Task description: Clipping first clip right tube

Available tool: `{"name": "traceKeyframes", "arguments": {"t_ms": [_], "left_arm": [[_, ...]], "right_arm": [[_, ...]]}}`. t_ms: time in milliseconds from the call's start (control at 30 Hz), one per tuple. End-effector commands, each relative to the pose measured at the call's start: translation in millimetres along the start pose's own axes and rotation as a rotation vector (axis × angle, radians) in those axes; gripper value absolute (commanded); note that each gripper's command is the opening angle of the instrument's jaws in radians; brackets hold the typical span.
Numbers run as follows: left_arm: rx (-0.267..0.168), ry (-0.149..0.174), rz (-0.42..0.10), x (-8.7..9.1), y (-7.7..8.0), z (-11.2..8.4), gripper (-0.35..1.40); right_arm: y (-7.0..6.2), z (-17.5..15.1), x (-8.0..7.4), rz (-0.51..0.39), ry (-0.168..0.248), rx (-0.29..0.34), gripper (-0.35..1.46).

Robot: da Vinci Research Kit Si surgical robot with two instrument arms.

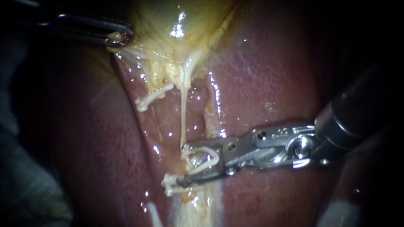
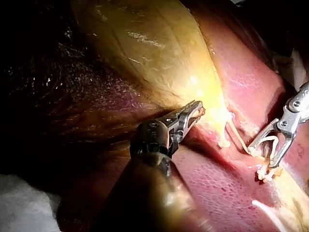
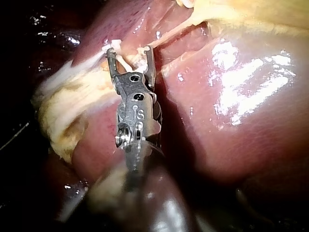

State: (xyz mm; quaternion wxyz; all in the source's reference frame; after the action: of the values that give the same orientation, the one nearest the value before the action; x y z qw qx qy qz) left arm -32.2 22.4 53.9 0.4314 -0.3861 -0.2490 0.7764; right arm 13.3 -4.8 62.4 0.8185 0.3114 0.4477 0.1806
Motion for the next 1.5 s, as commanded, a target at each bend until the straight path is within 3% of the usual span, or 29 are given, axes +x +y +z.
{"name": "traceKeyframes", "arguments": {"t_ms": [33,433,733,1000,1300,1500], "left_arm": [[0.000,0.000,0.000,0.0,0.0,0.1,-0.35],[0.000,0.000,0.000,0.0,0.0,0.0,-0.35],[0.000,0.000,0.000,0.0,0.0,0.0,-0.35],[0.000,0.000,-0.001,-0.1,0.0,0.0,-0.35],[0.000,0.000,-0.001,0.0,0.0,0.0,-0.35],[0.000,0.000,-0.001,0.0,0.1,0.0,-0.35]], "right_arm": [[-0.1,-0.3,0.2,0.001,0.000,0.002,0.48],[-0.5,-4.2,2.5,0.069,0.101,0.047,0.48],[1.4,-5.1,1.1,0.121,0.122,0.062,0.49],[3.5,-5.0,-1.1,0.144,0.118,0.059,0.49],[4.6,-3.1,-2.3,0.177,0.136,0.056,0.49],[4.7,-1.6,-1.9,0.187,0.170,0.064,0.50]]}}
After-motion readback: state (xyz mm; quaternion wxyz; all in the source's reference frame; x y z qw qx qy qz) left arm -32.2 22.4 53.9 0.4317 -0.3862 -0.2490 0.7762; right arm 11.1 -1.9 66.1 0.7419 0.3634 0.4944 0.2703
